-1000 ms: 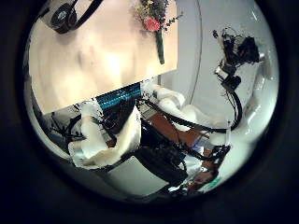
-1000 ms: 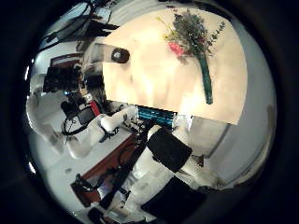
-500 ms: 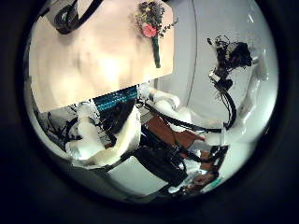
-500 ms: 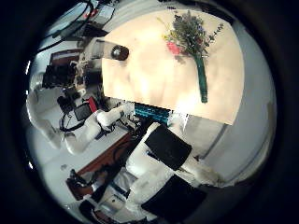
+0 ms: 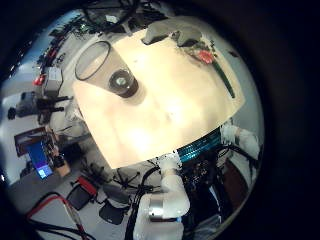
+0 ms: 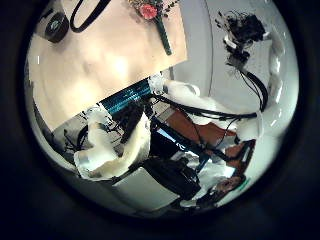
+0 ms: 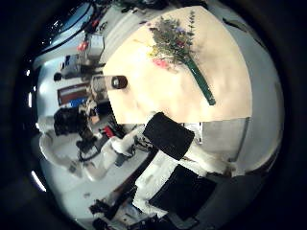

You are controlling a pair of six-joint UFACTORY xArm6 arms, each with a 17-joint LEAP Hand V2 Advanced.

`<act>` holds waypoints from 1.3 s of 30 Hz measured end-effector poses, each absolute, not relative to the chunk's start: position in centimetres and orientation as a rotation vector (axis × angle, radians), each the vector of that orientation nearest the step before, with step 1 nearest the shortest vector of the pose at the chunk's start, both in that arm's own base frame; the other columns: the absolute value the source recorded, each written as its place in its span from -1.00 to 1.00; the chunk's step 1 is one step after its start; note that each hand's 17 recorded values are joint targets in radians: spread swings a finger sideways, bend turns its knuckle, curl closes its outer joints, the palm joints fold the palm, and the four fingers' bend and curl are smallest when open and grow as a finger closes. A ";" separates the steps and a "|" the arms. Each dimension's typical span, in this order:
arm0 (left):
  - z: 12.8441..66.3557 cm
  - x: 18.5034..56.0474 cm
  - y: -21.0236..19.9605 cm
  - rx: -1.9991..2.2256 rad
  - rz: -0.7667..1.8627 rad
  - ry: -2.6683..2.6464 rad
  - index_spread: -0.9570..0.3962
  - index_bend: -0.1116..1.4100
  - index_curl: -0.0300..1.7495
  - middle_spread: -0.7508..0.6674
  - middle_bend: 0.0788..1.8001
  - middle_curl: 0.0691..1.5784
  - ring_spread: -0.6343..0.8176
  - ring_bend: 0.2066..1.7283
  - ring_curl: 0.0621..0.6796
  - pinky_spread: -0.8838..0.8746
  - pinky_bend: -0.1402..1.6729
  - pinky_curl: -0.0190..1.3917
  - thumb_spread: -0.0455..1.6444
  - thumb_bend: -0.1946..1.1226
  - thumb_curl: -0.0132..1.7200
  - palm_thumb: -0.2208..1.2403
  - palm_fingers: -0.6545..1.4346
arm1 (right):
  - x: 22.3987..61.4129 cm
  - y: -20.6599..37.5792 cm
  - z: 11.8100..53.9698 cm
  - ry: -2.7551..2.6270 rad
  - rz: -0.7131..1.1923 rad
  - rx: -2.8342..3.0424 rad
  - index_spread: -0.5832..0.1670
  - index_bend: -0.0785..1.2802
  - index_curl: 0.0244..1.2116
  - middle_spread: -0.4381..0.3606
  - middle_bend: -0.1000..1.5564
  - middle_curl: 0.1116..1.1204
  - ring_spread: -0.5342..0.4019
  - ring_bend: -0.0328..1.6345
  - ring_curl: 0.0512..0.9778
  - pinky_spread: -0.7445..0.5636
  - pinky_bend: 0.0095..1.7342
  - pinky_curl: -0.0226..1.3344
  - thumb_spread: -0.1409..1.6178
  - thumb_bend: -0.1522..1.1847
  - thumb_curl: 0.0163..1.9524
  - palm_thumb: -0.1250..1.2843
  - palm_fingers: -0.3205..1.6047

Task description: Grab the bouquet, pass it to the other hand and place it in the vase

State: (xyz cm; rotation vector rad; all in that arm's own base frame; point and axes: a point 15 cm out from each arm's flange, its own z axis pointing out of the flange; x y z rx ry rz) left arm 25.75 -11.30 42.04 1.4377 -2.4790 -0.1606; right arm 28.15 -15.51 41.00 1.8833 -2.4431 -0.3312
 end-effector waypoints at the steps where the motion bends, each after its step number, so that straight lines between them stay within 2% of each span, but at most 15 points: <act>1: 41.9 25.8 -11.3 1.423 -0.160 -2.486 0.49 -0.62 -0.57 0.52 -0.87 -0.67 0.61 -0.66 -0.54 0.67 -0.40 -0.77 0.43 -0.73 -0.64 -0.19 -0.25 | 28.1 -16.0 39.8 -2.472 -0.341 1.846 0.02 -0.64 -0.59 0.15 -0.46 -0.43 0.11 0.01 -0.47 0.53 -0.37 -0.52 0.54 -0.79 -0.72 -0.28 -0.11; 6: 41.2 25.7 -11.2 1.363 -0.164 -2.504 0.49 -0.62 -0.56 0.52 -0.87 -0.67 0.61 -0.67 -0.55 0.67 -0.40 -0.77 0.43 -0.74 -0.64 -0.20 -0.25 | 26.2 -16.1 33.3 -2.533 -0.439 1.704 0.05 -0.64 -0.58 0.14 -0.42 -0.40 0.04 0.05 -0.45 0.49 -0.33 -0.54 0.53 -0.80 -0.71 -0.27 -0.13; 13: 39.8 26.1 -11.5 1.324 -0.182 -2.497 0.48 -0.61 -0.56 0.52 -0.87 -0.67 0.61 -0.67 -0.55 0.67 -0.41 -0.77 0.43 -0.73 -0.64 -0.21 -0.25 | 24.6 -14.8 23.7 -2.651 -0.469 1.585 0.07 -0.64 -0.57 0.09 -0.35 -0.36 -0.08 0.16 -0.42 0.39 -0.23 -0.55 0.51 -0.80 -0.70 -0.24 -0.10; 17: 39.3 26.2 -11.7 1.314 -0.200 -2.486 0.47 -0.61 -0.56 0.52 -0.87 -0.67 0.61 -0.67 -0.56 0.67 -0.41 -0.76 0.43 -0.73 -0.64 -0.21 -0.25 | 24.7 -14.9 22.5 -2.692 -0.454 1.561 0.08 -0.63 -0.56 0.06 -0.32 -0.33 -0.11 0.19 -0.40 0.35 -0.20 -0.56 0.50 -0.80 -0.69 -0.23 -0.11; 29: 38.4 26.8 -12.2 1.304 -0.210 -2.477 0.47 -0.61 -0.56 0.52 -0.88 -0.68 0.61 -0.67 -0.56 0.67 -0.41 -0.76 0.43 -0.73 -0.64 -0.21 -0.25 | 21.8 -12.1 17.3 -2.675 -0.473 1.552 0.13 -0.63 -0.51 0.08 -0.27 -0.29 -0.13 0.26 -0.38 0.31 -0.08 -0.60 0.47 -0.80 -0.67 -0.20 -0.18; 39: 37.9 27.2 -12.8 1.293 -0.204 -2.469 0.47 -0.61 -0.56 0.52 -0.88 -0.68 0.61 -0.67 -0.56 0.67 -0.41 -0.76 0.43 -0.73 -0.64 -0.21 -0.25 | 23.1 -12.7 15.3 -2.719 -0.351 1.556 0.16 -0.62 -0.47 0.08 -0.21 -0.25 -0.11 0.27 -0.39 0.30 -0.02 -0.66 0.42 -0.80 -0.64 -0.14 -0.20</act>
